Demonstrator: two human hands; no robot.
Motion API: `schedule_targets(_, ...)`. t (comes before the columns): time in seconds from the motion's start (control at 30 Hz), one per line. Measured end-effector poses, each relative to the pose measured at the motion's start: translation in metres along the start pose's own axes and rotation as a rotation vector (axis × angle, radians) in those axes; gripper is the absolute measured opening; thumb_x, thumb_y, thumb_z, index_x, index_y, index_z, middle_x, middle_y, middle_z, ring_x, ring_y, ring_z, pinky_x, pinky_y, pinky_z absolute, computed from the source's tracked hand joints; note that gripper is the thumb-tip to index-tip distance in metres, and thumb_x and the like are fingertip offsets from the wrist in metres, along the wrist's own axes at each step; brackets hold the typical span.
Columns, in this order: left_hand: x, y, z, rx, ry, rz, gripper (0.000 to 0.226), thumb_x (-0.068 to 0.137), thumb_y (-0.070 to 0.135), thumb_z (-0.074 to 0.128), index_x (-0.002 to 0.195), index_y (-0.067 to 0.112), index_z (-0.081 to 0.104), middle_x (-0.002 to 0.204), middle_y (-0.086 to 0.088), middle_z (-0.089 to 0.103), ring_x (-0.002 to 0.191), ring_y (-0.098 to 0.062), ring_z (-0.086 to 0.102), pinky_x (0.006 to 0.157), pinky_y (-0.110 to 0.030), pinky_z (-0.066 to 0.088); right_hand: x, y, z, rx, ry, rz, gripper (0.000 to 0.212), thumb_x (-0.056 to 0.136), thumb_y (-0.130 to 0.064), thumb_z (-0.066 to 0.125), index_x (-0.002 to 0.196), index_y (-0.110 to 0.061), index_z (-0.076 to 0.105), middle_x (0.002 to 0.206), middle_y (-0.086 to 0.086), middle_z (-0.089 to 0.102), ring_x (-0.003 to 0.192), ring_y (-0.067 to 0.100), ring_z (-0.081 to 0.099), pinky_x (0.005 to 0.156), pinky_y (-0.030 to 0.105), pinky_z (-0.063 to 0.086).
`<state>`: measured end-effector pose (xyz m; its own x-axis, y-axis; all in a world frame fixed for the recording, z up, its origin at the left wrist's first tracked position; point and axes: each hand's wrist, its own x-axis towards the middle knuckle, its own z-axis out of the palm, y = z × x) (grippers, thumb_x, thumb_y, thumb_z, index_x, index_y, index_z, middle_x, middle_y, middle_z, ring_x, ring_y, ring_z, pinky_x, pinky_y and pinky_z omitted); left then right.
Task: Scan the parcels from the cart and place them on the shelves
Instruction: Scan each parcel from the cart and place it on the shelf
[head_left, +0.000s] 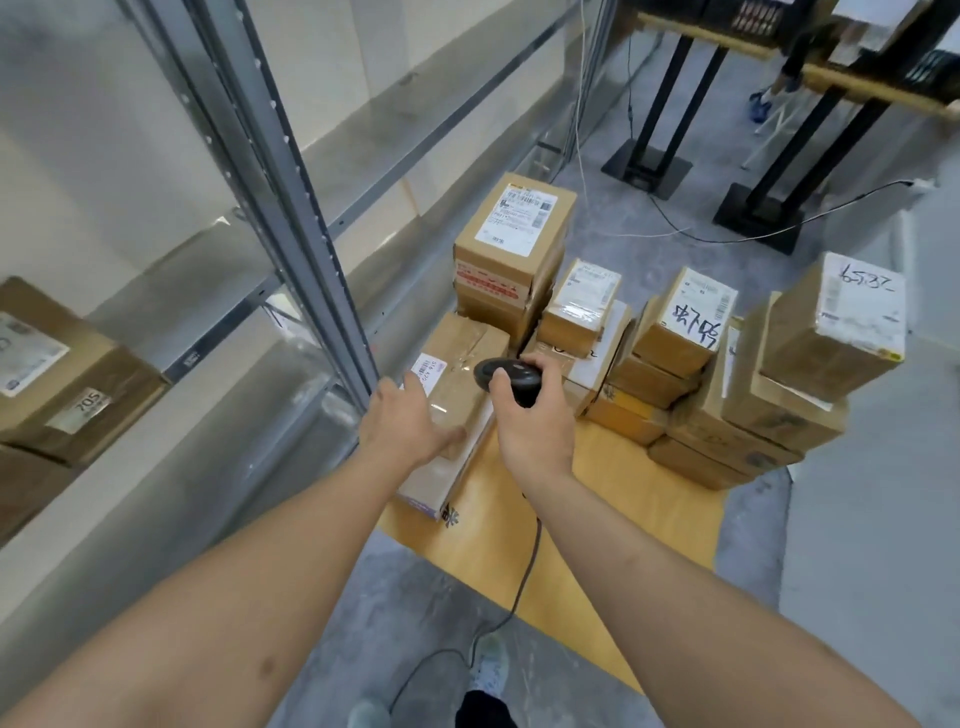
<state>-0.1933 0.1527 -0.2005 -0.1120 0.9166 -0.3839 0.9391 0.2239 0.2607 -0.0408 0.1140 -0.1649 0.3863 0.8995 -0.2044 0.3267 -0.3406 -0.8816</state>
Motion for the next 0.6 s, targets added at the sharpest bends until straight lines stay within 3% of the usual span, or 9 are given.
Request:
schedule_targets(0.1,0.003,-0.004,0.007,-0.093,-0.018,-0.053,0.123,0.066,0.073,0.083,0.156,0.010,0.028,0.147,-0.016,0.043,0.135,-0.036,0.047,0.101,-0.047,0.050,0.002,0.003,0.007,-0.013,-0.032,0.006,0.028,0.097,-0.051,0.062,0.123,-0.046,0.052,0.105,-0.024,0.064,0.100,0.007,0.064,0.091,0.039,0.057)
schedule_targets(0.3,-0.005,-0.027,0.002,-0.178,0.044,0.042,0.119,0.058,0.057,0.094,0.149,0.009,0.034,0.139,-0.008,0.043,0.130,-0.028,0.046,0.102,-0.038,0.048,-0.006,-0.011,0.016,-0.001,-0.079,-0.009,0.026,0.097,-0.050,0.063,0.121,-0.046,0.052,0.106,-0.024,0.064,0.104,0.010,0.064,0.095,0.043,0.057)
schedule_targets(0.43,-0.012,-0.045,-0.024,-0.226,0.102,0.121,0.125,0.051,0.047,0.099,0.151,0.013,0.032,0.140,-0.003,0.040,0.132,-0.025,0.042,0.109,-0.043,0.045,-0.019,-0.027,0.019,0.019,-0.087,-0.047,0.025,0.096,-0.050,0.062,0.119,-0.050,0.052,0.107,-0.024,0.066,0.101,0.007,0.065,0.094,0.044,0.058)
schedule_targets(0.6,-0.024,-0.068,-0.064,-0.188,0.183,0.217,0.124,0.049,0.040,0.102,0.151,0.018,0.035,0.138,0.000,0.038,0.129,-0.024,0.042,0.107,-0.045,0.048,-0.043,-0.054,0.025,-0.004,-0.121,-0.149,0.026,0.096,-0.051,0.060,0.120,-0.053,0.050,0.107,-0.022,0.066,0.100,0.007,0.065,0.092,0.043,0.057)
